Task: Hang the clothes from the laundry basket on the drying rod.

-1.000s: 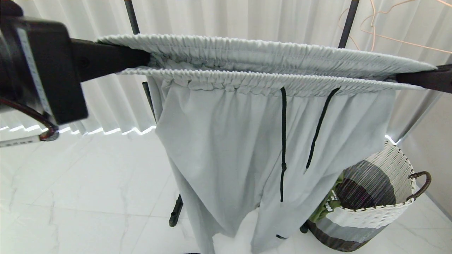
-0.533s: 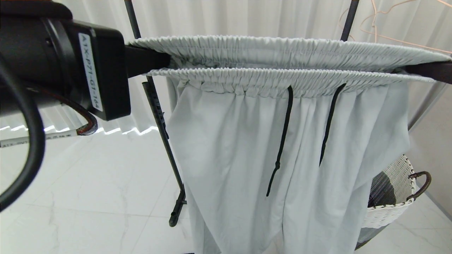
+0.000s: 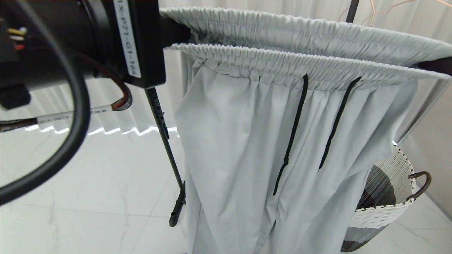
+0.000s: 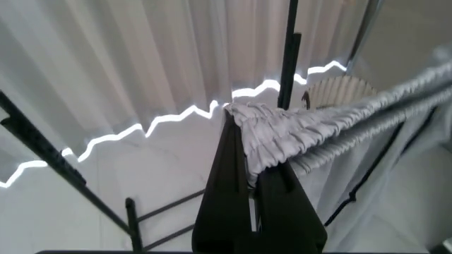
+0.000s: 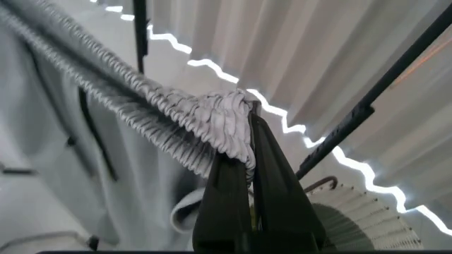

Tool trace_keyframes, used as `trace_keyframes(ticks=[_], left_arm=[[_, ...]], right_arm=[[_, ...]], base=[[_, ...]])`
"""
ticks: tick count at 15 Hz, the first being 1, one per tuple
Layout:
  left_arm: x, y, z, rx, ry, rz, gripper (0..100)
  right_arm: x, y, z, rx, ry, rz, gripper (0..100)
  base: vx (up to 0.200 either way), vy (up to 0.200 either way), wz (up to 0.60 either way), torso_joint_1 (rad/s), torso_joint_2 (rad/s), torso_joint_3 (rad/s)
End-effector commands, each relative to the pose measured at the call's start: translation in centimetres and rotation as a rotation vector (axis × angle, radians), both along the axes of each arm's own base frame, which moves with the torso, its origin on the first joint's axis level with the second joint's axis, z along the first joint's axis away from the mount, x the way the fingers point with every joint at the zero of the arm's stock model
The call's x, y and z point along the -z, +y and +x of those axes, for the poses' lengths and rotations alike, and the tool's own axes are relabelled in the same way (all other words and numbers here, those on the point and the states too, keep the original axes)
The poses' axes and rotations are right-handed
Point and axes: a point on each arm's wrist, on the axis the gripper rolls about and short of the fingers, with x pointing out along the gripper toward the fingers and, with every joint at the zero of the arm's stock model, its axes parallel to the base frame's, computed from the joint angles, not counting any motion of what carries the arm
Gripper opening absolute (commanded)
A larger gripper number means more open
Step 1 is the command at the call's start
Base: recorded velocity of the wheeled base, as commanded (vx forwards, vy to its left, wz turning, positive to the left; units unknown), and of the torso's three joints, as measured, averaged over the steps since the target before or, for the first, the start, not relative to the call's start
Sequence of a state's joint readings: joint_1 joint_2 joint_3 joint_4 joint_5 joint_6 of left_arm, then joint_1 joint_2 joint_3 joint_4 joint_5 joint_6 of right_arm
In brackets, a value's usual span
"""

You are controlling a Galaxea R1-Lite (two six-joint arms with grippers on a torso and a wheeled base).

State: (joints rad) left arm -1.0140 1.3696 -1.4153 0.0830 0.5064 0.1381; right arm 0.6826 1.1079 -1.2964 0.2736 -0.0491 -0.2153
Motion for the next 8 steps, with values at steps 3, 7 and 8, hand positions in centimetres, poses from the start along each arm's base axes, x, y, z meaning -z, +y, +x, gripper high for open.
trace_keyframes(ticks=[3, 7, 8], left_arm=[[0.0, -3.7, 2.9, -0.017, -0.024, -0.03, 0], [0.4, -4.2, 3.4, -0.023, -0.022, -0.027, 0], [0.2, -4.0, 3.2, -0.024, -0.026, -0.033, 0]], right_arm=[[1.1, -3.8, -5.9, -0.212, 0.004, -0.09, 0], [2.0, -3.1, -5.9, -0.296, -0.022, -0.183, 0], [2.0, -3.1, -5.8, -0.29, -0.026, -0.185, 0]], base=[[0.0, 0.0, 0.0, 0.0, 0.0, 0.0], [0.0, 0.0, 0.0, 0.0, 0.0, 0.0], [0.0, 0.0, 0.0, 0.0, 0.0, 0.0]])
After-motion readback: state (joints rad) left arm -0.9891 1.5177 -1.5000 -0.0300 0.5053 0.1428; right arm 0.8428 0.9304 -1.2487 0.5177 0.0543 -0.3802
